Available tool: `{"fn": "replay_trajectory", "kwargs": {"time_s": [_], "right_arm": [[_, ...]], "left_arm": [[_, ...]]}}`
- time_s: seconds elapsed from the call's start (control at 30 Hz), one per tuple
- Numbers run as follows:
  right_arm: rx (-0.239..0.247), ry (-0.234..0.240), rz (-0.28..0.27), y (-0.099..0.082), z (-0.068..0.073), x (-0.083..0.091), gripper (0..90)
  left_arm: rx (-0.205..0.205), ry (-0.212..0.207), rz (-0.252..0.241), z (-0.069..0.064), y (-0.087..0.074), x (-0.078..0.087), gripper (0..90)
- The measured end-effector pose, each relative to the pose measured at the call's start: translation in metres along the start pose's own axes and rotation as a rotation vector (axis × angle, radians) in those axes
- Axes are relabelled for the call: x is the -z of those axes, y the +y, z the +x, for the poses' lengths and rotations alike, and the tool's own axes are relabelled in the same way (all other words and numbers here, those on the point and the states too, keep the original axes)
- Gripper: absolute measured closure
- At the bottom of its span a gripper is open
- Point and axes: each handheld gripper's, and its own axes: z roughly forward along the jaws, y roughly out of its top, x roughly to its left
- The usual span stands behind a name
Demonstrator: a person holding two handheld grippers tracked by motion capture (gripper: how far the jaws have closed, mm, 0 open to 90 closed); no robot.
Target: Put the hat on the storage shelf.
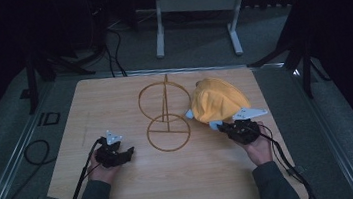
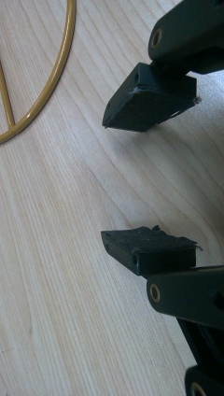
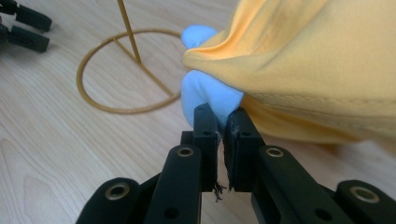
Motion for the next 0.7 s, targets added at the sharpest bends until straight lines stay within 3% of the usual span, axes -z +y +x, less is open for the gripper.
{"fn": "replay_trajectory", "kwargs": {"time_s": [0.7], "right_arm": [[0.039, 0.003, -0.086, 0.03, 0.002, 0.026, 84.6]], "left_arm": [[0.002, 0.0, -0.001, 0.0, 0.0, 0.0, 39.8]]}}
